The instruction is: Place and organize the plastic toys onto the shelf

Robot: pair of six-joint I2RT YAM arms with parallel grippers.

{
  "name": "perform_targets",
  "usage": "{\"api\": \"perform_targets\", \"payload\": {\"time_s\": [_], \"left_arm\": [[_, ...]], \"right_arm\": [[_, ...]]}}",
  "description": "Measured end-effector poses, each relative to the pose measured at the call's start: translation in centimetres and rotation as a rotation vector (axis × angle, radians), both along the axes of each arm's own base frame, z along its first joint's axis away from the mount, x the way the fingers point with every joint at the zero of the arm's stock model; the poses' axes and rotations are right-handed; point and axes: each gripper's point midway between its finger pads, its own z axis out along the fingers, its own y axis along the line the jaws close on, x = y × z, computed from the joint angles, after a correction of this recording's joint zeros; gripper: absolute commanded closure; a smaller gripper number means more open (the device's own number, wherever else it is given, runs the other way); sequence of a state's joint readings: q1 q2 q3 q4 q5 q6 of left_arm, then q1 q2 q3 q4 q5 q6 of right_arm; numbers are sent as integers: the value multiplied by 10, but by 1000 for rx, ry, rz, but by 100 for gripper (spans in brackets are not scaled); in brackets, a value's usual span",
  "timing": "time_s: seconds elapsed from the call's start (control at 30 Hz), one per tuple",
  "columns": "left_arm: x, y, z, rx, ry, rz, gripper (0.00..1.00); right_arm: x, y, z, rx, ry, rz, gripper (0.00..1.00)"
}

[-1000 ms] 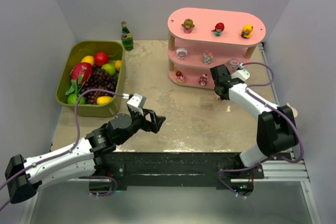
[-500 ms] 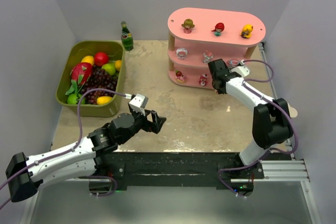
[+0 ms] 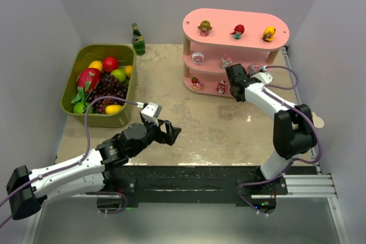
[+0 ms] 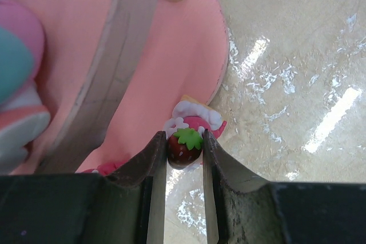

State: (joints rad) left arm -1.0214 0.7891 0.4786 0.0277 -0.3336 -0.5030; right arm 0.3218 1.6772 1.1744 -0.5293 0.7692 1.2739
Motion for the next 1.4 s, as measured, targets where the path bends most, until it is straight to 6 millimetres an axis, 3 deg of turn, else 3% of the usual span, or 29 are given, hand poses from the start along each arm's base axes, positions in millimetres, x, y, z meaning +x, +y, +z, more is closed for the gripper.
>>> {"api": "perform_targets", "payload": {"time_s": [0.27,0.4,0.83,1.4], "left_arm": [[1,-1,-5,19,4,-2,8],[1,-1,-5,22,4,-2,8],[1,-1,-6,23,4,-3,9],[1,-1,-6,24,5,-3,8]], "right_arm": [[3,-4,0,3,-42,-34,100],[-3,-6,-10,9,-50,-44,100],[-15,-14,-13,37,-145,-85,100],[-1,-10,-6,95,-244,-123,92]]}}
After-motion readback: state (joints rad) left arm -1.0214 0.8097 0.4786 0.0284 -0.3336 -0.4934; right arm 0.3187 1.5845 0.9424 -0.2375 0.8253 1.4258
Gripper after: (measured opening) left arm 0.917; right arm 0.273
